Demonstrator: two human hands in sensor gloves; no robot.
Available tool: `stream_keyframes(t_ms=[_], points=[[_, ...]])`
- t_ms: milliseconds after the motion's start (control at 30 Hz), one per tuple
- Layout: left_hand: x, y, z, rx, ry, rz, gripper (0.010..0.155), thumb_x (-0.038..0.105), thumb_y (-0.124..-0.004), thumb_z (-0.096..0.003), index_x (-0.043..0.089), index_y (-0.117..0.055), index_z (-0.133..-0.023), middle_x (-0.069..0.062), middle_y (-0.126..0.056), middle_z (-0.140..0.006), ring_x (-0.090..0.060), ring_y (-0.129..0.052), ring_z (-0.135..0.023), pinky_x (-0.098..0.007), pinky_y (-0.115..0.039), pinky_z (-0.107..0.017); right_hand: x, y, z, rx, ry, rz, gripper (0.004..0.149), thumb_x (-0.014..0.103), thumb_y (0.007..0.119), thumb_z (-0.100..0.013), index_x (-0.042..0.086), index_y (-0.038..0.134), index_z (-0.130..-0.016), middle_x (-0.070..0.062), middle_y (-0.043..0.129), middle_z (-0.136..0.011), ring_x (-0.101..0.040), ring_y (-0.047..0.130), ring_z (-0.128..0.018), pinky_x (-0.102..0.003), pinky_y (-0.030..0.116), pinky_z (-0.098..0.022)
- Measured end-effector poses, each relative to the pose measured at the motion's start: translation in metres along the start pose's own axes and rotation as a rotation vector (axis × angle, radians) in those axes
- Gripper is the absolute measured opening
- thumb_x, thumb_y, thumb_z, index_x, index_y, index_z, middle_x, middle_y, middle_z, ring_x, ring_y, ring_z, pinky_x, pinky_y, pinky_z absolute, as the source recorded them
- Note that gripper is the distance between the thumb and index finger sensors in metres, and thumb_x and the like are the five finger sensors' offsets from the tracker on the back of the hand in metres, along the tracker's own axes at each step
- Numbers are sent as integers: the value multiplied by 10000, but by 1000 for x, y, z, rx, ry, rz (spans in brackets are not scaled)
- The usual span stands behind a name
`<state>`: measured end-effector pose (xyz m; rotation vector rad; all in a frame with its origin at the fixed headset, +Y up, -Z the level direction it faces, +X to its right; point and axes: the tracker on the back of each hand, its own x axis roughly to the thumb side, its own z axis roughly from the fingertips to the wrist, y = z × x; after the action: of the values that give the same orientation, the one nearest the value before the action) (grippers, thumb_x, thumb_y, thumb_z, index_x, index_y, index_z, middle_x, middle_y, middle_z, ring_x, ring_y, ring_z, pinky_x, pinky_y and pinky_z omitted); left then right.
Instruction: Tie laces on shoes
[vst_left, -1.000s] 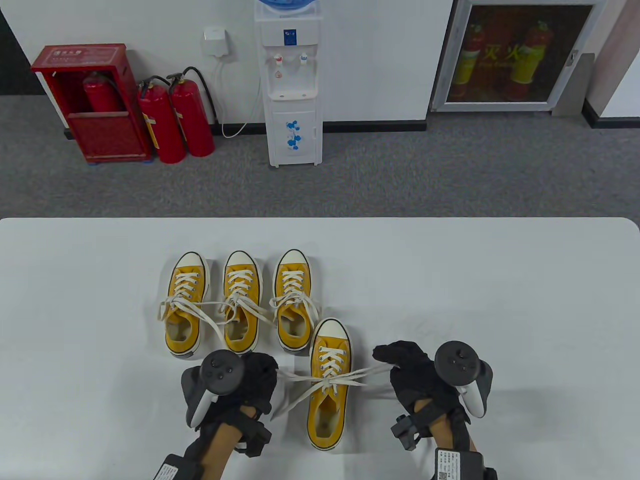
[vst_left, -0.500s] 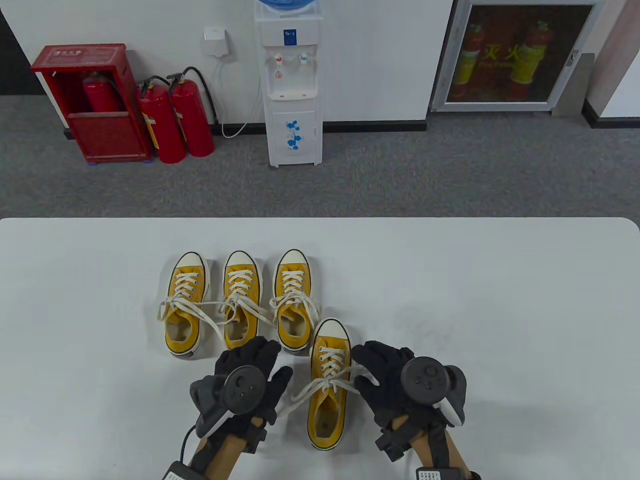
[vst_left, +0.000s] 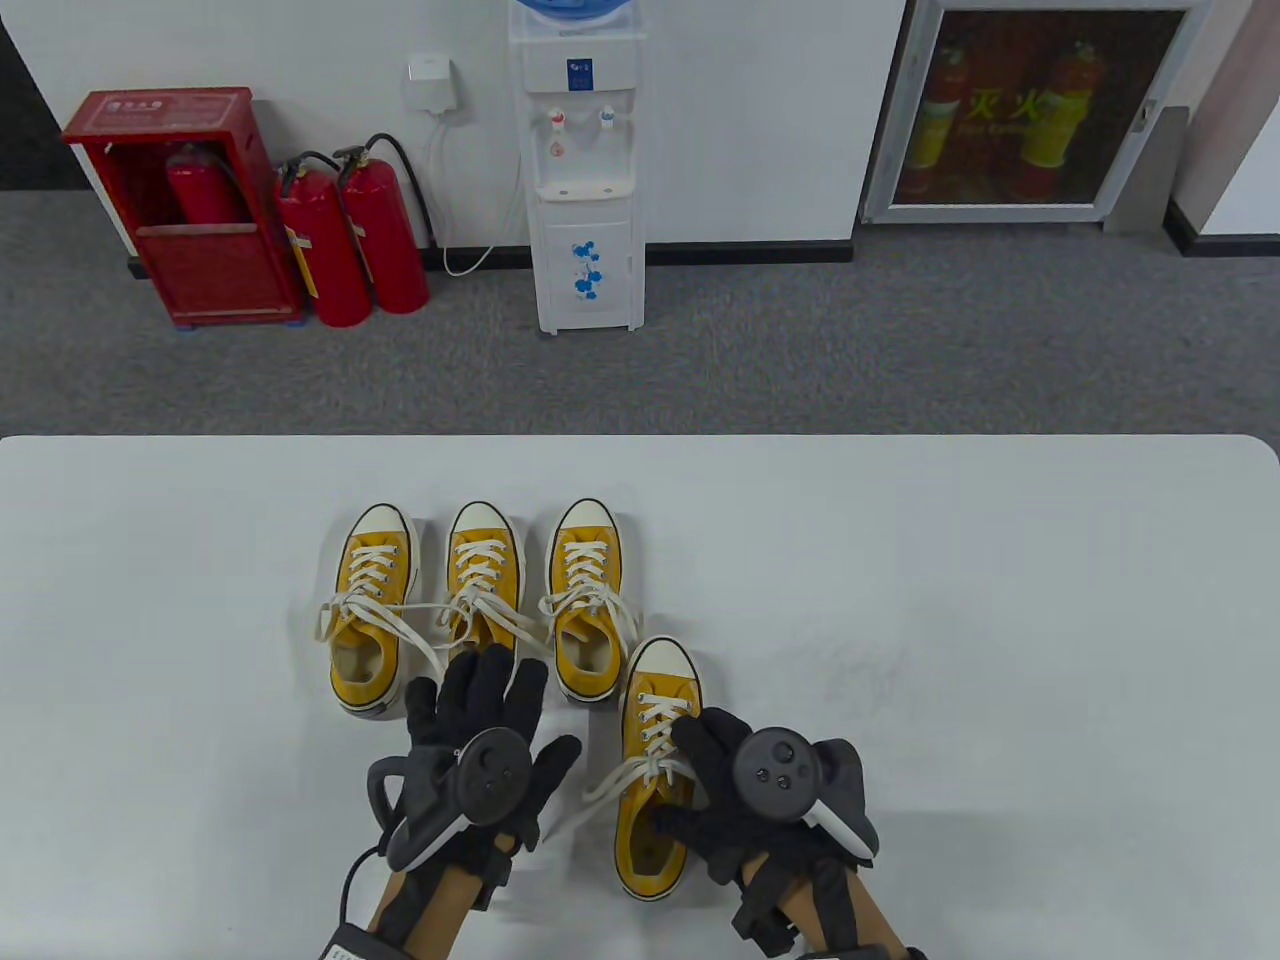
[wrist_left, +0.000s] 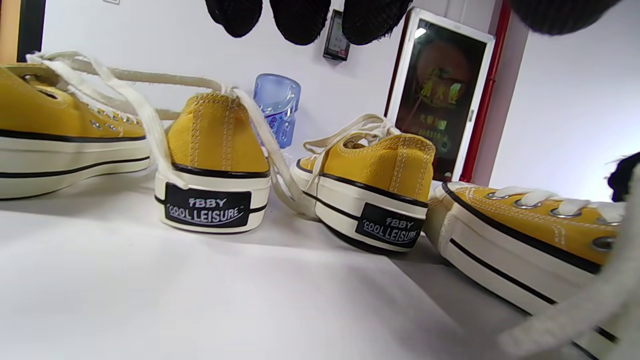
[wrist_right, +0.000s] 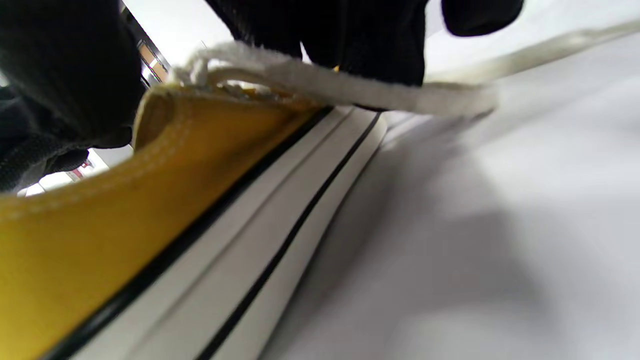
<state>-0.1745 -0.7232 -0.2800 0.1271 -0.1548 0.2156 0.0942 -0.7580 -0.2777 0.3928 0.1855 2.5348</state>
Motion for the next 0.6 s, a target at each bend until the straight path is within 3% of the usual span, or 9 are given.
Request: stream_keyframes(t_ms=[267, 433, 600], points=[[-10, -4, -2, -50, 36, 23, 865, 740, -621, -416, 341, -387, -1147, -73, -306, -1266, -467, -319, -1176, -779, -196, -736, 5, 17, -1, 15, 59, -27, 865, 518, 857, -419, 173, 427, -1085, -96, 330, -1107, -266, 827, -730, -572, 621, -617], [-12, -5, -2, -55, 48, 24, 864, 739, -619, -417, 339, -387, -1146, -73, -297, -1266, -468, -306, -1176, -780, -185, -735, 11, 20, 1, -46, 103, 4, 781, 428, 827, -433, 168, 452, -1066, -108, 373, -1087, -238, 930, -610, -444, 802, -492], [-12, -4, -2, -55, 52, 23, 861, 736, -620, -418, 336, -392, -1146, -75, -303, -1265, -468, -314, -1176, -781, -187, -734, 19, 23, 2, -122, 126, 72, 730, 345, 814, -425, 155, 484, -1048, -118, 437, -1058, -249, 952, -535, -408, 850, -402]])
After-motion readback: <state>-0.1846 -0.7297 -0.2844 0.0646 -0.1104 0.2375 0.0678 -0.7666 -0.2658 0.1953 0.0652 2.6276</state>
